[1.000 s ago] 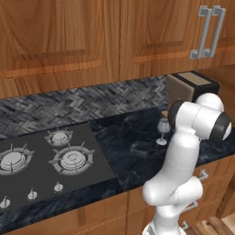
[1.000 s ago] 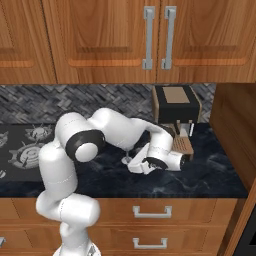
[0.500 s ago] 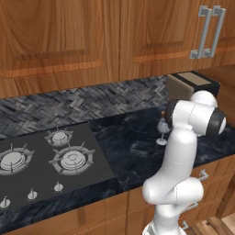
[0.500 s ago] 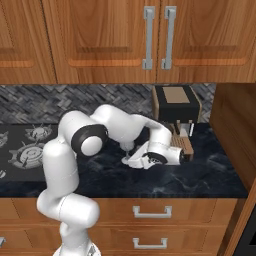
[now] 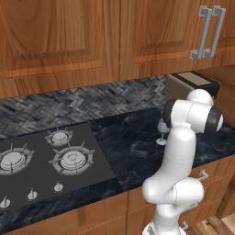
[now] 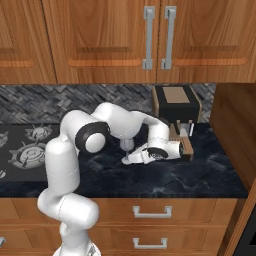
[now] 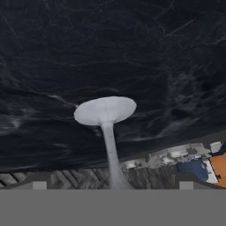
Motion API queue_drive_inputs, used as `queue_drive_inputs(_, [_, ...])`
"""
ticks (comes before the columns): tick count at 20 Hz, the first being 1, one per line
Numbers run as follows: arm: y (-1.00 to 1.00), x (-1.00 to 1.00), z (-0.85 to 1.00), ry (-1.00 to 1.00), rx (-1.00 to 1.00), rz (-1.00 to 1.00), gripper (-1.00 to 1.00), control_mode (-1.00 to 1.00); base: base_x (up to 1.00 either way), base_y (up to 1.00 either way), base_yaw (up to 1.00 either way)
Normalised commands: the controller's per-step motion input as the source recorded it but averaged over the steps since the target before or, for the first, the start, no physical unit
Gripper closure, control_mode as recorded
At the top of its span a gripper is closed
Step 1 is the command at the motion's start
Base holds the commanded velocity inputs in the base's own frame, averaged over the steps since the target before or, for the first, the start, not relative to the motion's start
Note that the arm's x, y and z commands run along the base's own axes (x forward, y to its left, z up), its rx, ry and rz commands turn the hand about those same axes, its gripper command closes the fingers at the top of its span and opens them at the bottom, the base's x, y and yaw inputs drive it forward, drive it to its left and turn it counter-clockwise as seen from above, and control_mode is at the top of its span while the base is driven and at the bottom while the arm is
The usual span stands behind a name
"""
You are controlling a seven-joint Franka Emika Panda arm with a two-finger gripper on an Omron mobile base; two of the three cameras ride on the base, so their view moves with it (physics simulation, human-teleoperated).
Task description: Retrieve the wine glasses from the counter and place one next to each plate.
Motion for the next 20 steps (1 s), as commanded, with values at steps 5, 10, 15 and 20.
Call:
queue_drive_inputs(5, [0.07, 0.03, -0.03, 0.11, 0.00, 0.00, -1.00, -1.00, 0.00, 0.00, 0.00])
queue_drive_inputs(10, [0.08, 0.06, 0.00, 0.00, 0.00, -0.04, -1.00, -1.00, 0.00, 0.00, 0.00])
queue_drive_inputs(15, [0.04, 0.00, -0.04, 0.00, 0.00, -0.03, -1.00, -1.00, 0.00, 0.00, 0.00])
queue_drive_inputs(20, [0.11, 0.00, -0.17, 0.04, 0.00, -0.03, -1.00, -1.00, 0.00, 0.00, 0.00])
